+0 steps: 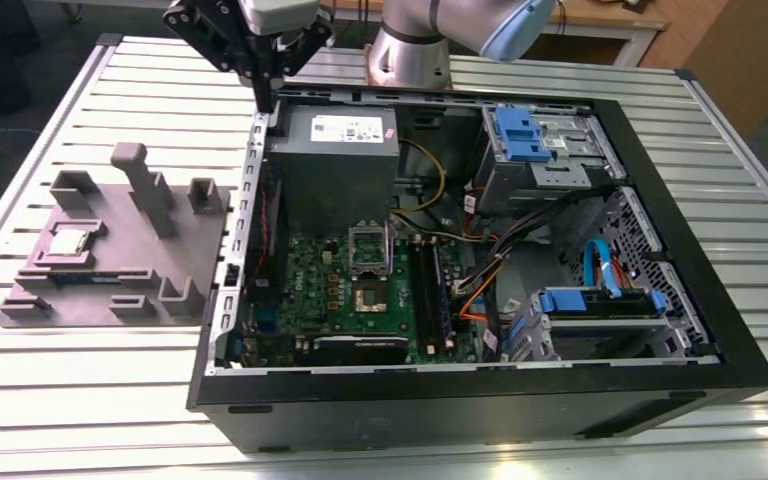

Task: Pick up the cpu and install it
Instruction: 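Reach for the cpu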

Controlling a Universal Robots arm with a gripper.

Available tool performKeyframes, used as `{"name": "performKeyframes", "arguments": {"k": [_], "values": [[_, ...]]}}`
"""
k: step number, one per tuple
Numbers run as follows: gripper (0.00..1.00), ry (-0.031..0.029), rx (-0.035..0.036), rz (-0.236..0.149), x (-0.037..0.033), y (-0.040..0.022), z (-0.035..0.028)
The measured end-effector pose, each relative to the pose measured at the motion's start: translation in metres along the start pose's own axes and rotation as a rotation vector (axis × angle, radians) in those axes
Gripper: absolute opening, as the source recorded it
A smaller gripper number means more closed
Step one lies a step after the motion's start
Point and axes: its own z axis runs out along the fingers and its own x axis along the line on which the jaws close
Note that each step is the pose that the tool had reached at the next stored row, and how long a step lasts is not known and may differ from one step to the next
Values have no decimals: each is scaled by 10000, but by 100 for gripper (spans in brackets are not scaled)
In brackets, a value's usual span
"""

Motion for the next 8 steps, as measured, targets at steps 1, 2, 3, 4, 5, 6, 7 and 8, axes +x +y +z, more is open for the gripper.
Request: {"name": "performKeyframes", "arguments": {"k": [1,2,3,4,5,6,7,8], "values": [[10,0,0,0,3,0,0],[10,0,-1,0,6,0,1],[10,0,0,0,8,-1,1],[10,0,-1,0,11,-1,1],[10,0,-1,-1,14,-1,2],[10,0,0,0,17,-1,2],[10,0,-1,0,20,-2,2],[10,0,-1,0,22,-2,2]]}}
